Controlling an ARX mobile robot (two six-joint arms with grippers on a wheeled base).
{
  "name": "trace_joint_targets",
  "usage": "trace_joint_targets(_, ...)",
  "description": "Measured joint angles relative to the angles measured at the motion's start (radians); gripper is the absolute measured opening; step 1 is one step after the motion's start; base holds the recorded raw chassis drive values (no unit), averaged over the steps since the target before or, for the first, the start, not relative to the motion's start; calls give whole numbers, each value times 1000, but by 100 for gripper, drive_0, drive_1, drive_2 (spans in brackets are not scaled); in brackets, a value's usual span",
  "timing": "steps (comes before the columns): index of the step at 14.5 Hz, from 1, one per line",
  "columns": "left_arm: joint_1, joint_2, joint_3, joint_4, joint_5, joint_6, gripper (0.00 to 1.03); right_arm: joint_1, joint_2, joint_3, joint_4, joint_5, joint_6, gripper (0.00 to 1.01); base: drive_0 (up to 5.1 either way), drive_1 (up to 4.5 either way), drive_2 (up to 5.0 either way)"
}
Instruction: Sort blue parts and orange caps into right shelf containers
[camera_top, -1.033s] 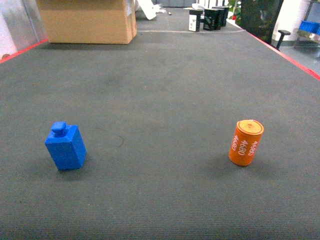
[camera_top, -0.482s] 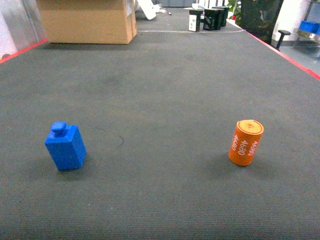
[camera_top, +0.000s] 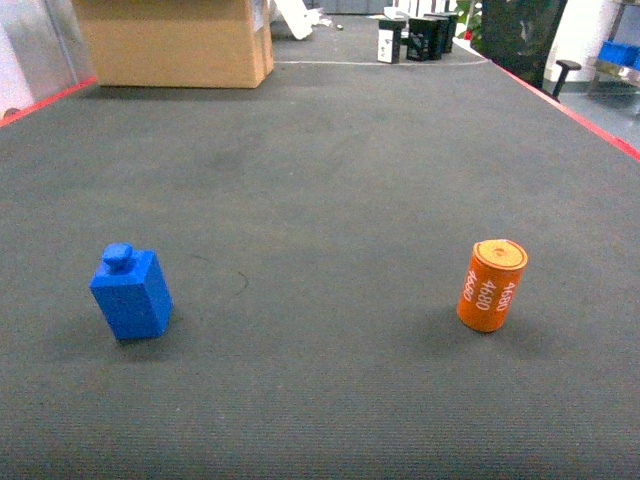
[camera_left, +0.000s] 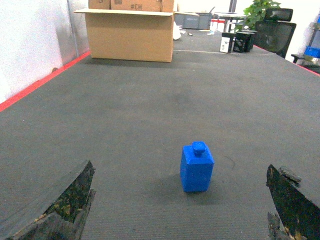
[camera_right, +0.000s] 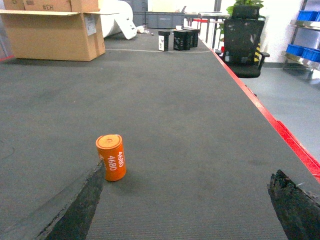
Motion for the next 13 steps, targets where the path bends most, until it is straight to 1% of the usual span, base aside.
trace_joint_targets(13,0,0,0,0,0,0,98,0,0,0,0,0,0,98,0,0,0)
